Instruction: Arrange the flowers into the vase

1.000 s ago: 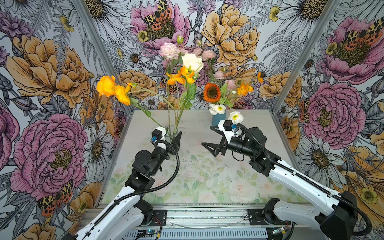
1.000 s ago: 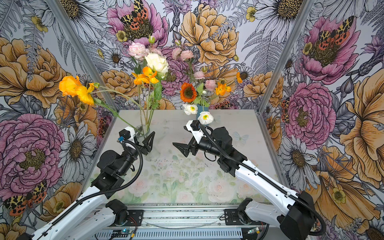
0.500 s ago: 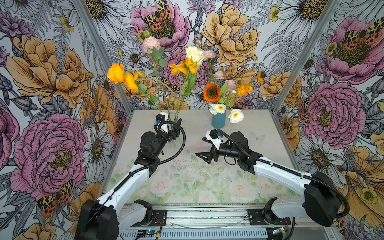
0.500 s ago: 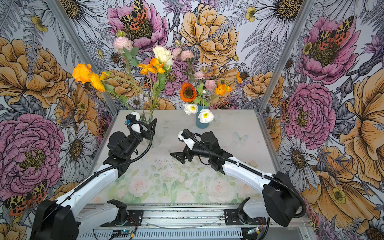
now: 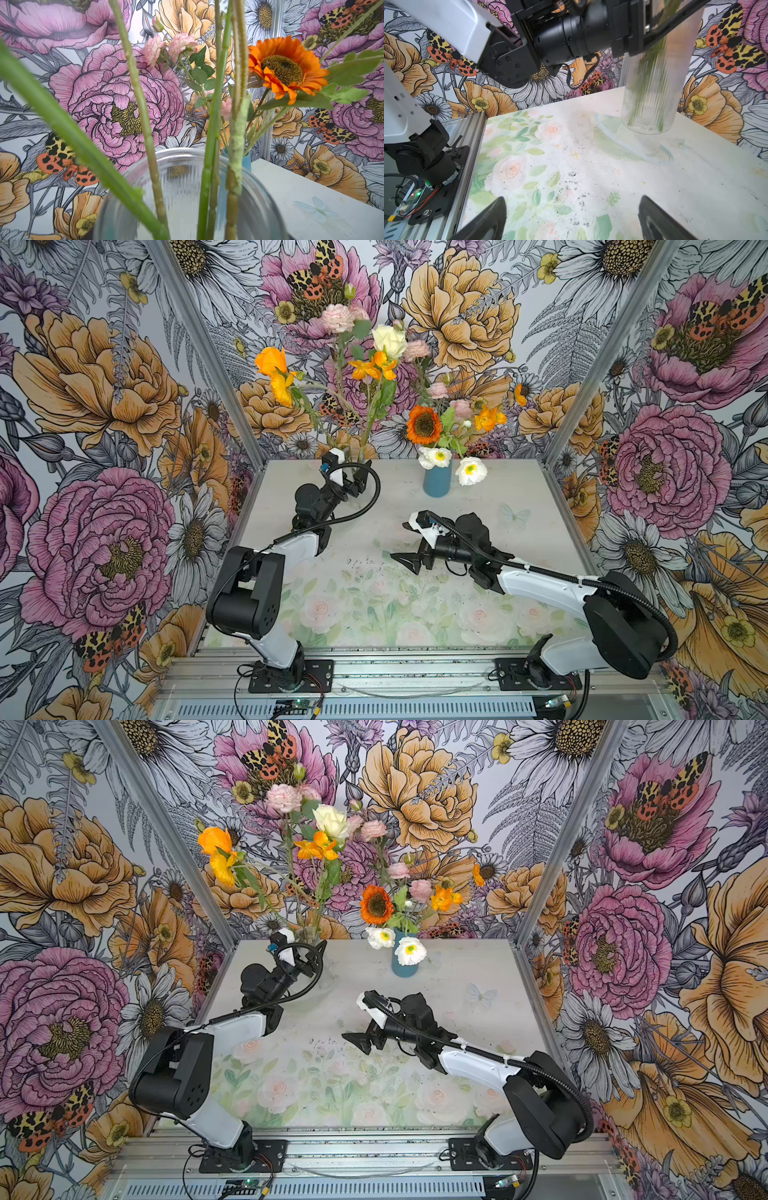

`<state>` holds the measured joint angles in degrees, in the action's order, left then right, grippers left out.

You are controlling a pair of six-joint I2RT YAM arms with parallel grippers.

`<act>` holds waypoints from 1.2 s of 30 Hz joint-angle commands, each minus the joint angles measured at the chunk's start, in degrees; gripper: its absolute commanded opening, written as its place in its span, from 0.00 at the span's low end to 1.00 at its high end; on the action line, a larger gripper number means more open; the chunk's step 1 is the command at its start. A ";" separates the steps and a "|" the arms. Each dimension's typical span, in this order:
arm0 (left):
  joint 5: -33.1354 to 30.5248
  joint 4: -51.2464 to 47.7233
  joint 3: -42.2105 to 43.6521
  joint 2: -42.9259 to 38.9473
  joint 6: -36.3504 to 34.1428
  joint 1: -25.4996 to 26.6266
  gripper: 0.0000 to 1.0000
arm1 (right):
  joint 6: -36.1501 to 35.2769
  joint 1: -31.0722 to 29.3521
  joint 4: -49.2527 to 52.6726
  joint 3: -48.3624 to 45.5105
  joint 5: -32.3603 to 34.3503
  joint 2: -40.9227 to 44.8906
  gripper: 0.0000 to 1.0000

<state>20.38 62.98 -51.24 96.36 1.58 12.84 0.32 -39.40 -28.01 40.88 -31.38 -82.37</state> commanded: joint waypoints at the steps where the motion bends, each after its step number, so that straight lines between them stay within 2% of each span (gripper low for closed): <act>1: 3.23 17.94 -5.47 4.24 0.84 -0.84 0.27 | -0.15 -0.28 -3.64 -0.10 -0.32 -1.94 1.00; 9: 3.46 18.04 -16.92 18.52 1.02 -0.93 0.27 | -0.59 -0.42 -4.74 -0.21 0.12 -3.69 1.00; 15: 4.10 18.02 -23.07 25.85 1.23 -1.09 0.28 | -0.74 -0.55 -5.99 -0.20 -0.17 -6.00 0.99; 25: 0.05 18.02 -25.50 30.90 2.28 -1.67 0.28 | -0.48 -0.68 -8.46 -1.08 0.99 -6.66 0.99; 36: 1.75 18.00 -25.84 33.82 1.76 -1.64 0.28 | 0.32 -0.68 -12.27 -2.44 1.69 -7.48 0.99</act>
<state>22.13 73.54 -74.35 130.52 3.07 11.70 0.51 -39.57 -37.19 39.09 -30.96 -89.49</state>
